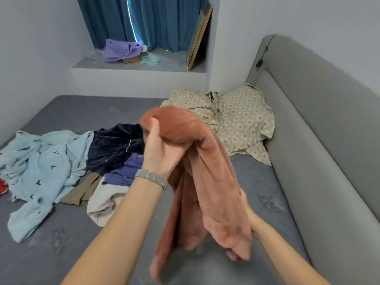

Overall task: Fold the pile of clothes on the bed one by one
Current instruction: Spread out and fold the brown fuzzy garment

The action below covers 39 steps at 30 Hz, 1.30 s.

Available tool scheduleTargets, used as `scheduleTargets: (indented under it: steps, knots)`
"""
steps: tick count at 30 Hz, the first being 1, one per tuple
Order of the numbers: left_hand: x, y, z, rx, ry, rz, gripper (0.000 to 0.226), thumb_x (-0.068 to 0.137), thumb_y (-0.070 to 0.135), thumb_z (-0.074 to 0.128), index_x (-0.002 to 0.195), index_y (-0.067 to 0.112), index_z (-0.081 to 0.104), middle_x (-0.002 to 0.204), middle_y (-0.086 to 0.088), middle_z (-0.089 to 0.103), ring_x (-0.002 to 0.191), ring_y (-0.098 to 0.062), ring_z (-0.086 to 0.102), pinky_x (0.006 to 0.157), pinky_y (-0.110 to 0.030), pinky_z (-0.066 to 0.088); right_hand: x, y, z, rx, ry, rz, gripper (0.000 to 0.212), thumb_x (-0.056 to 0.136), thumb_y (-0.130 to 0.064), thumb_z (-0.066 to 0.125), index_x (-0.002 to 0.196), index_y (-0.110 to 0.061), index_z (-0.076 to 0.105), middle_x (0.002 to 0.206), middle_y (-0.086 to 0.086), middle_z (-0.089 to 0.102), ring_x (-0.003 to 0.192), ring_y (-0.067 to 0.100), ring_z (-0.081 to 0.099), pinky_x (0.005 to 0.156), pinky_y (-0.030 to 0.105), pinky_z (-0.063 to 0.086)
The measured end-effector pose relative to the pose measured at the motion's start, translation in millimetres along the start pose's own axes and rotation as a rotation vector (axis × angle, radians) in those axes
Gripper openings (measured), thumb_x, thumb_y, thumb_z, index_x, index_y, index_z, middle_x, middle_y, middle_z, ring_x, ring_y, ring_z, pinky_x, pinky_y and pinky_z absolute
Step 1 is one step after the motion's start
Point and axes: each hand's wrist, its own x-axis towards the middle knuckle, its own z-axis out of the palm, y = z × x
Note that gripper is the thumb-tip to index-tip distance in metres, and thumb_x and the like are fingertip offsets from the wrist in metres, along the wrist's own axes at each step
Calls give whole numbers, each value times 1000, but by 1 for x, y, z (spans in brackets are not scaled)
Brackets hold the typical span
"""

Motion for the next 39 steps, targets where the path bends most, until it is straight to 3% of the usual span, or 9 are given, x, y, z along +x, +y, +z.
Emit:
scheduleTargets:
  steps: [7,12,16,20,25,28,33,36,39]
  knots:
    - [64,-43,-150,378,251,127,45,95,28,54,136,15,41,113,-4,63,108,-19,63,91,-43,51,35,55,4,255,85,77,115,49,-75,75,143,-49,15,147,-8,36,132,18,41,110,43,35]
    - [71,-134,-331,1164,340,-111,39,93,2,55,131,8,48,99,1,58,91,-14,56,64,-13,46,107,187,55,-277,31,88,102,38,-73,77,123,-66,21,151,5,30,139,21,30,113,34,27]
    - [46,-220,-462,1622,155,-387,57,80,25,69,131,16,46,124,3,51,123,-15,50,96,-19,42,152,289,73,-785,-89,161,114,48,-75,71,140,-61,6,159,-3,11,147,26,9,115,56,13]
    - [22,-272,-531,1903,98,-380,75,76,45,60,143,22,36,135,-2,43,128,-20,42,106,-21,27,169,335,81,-962,222,-44,82,78,-60,59,147,-41,19,150,-10,26,140,20,20,114,57,8]
    - [-25,-287,-539,1523,283,-148,41,84,11,67,121,22,52,124,-8,58,102,-11,58,89,-13,44,154,351,74,-792,392,-168,47,79,-5,56,123,-19,57,116,6,65,114,30,54,98,37,36]
    - [-66,-286,-514,1453,317,-151,45,83,2,68,119,20,48,114,0,58,99,-10,56,74,-3,43,122,330,71,-496,239,-140,28,89,-10,54,114,-18,64,108,7,69,105,26,61,73,24,34]
    - [-75,-277,-478,1316,307,-166,48,85,5,68,128,8,47,112,1,57,93,-11,58,74,-15,48,88,299,88,-373,33,-214,10,87,-24,63,84,-32,67,101,-1,73,101,16,65,91,33,49]
    - [-83,-277,-455,1002,261,-228,8,94,8,56,101,6,56,69,3,64,61,-7,61,53,-19,48,68,298,104,-322,-12,-244,12,82,-33,64,87,-25,71,93,-2,74,91,11,65,89,36,51]
    - [-93,-278,-443,740,256,-231,17,93,9,50,77,5,48,44,-1,46,40,-12,46,45,-24,39,47,295,109,-284,-20,-279,15,78,-40,59,86,-33,70,97,-5,74,99,11,66,92,31,50]
